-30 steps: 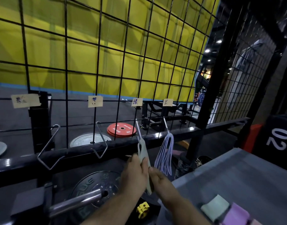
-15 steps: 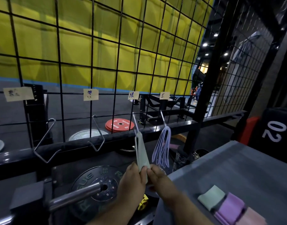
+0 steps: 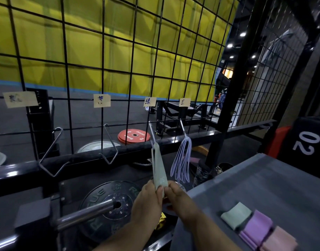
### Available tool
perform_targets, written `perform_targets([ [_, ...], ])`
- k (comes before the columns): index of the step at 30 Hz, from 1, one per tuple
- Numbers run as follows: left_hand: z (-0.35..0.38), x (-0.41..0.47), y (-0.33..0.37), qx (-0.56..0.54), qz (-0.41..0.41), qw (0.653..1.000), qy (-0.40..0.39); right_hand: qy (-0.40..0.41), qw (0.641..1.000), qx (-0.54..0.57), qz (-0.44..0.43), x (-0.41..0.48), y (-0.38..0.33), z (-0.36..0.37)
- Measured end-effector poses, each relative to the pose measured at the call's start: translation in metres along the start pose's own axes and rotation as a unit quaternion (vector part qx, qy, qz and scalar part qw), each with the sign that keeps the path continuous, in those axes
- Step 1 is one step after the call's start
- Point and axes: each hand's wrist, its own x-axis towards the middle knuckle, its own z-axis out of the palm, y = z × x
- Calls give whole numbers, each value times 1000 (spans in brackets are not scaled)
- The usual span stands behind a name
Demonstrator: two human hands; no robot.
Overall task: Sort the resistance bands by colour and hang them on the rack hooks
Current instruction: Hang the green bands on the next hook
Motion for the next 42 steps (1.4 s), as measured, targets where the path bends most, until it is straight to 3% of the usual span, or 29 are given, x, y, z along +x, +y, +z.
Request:
perform_targets([
  [6, -1, 1, -3, -10, -23, 1000, -8, -28, 999, -24, -9, 3, 2, 5],
  [10, -1, -5, -4, -2, 0, 1000, -21, -11, 1000, 24, 6, -3, -2, 6],
  [21, 3, -4, -7, -21, -21, 999, -13, -6, 1000, 5, 1, -1, -2, 7],
  [35, 23, -12, -9, -86, -75, 992, -49, 0, 995, -87, -44, 4, 2, -9],
  [42, 49, -15, -13, -50, -59, 987, -141, 98, 982, -158, 18, -2, 27, -31],
])
